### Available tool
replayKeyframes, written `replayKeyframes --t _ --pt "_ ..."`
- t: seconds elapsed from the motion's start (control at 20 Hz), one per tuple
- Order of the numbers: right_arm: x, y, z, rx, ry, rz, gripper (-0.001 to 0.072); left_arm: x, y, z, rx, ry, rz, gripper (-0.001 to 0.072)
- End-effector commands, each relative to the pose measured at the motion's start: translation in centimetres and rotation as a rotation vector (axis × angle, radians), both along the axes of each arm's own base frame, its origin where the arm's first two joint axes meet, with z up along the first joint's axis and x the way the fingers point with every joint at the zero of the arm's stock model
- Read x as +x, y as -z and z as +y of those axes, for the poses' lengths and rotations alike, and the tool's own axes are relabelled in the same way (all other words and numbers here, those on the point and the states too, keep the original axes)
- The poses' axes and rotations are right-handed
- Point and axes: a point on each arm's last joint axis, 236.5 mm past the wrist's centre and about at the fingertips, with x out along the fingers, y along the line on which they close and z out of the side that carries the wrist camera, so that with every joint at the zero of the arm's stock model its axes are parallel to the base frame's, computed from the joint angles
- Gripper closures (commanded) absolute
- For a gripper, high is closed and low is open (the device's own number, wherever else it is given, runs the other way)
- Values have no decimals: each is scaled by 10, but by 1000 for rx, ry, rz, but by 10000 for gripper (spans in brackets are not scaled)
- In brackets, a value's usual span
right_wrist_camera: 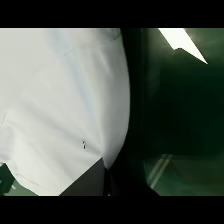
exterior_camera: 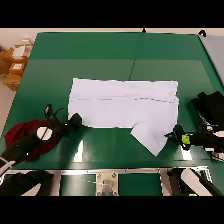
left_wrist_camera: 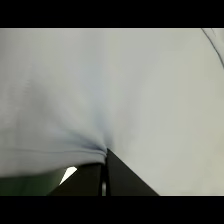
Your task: Fold the shirts.
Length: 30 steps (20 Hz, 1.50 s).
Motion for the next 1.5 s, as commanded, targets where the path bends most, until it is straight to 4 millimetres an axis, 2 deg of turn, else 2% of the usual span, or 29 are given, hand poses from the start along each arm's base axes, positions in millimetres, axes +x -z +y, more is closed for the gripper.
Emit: replayKeyframes --t 0.0,0.15,0.25,0.35,0.5,0.6,0.75,0.85,0.95,1.15,1.3,1.4,1.45 --pt "-13 -15 -13 -42 -36 76 695 -17 -10 13 37 87 21 683" --pt "-28 -21 -30 -126 -50 140 695 -23 -17 34 87 95 22 683" --pt "-18 -30 -25 -105 -32 96 695 -26 -16 33 98 127 26 683" --pt "3 -51 -25 -97 -21 14 695 -20 -29 29 110 167 -7 684" --pt "36 -97 -29 -91 -15 -107 695 10 -68 26 121 168 -113 684" --pt "58 -126 -33 -91 -2 -195 695 28 -86 25 141 178 -149 684" --pt "90 -153 -41 -97 33 -298 695 58 -97 19 164 204 -157 684" --pt "114 -163 -42 -83 39 -345 695 83 -100 12 180 238 -156 684" --pt "139 -158 -41 -74 32 -353 695 112 -100 6 195 264 -160 684" --pt "186 -121 -48 -80 43 -318 695 169 -81 -4 215 281 -142 684" --pt "207 -83 -60 -55 67 -248 695 210 -50 -12 232 307 -126 683" --pt "217 -62 -62 -40 65 -211 693 226 -24 -17 231 315 -96 682" --pt "222 -56 -63 -41 65 -205 658 232 -13 -17 233 311 -85 681"
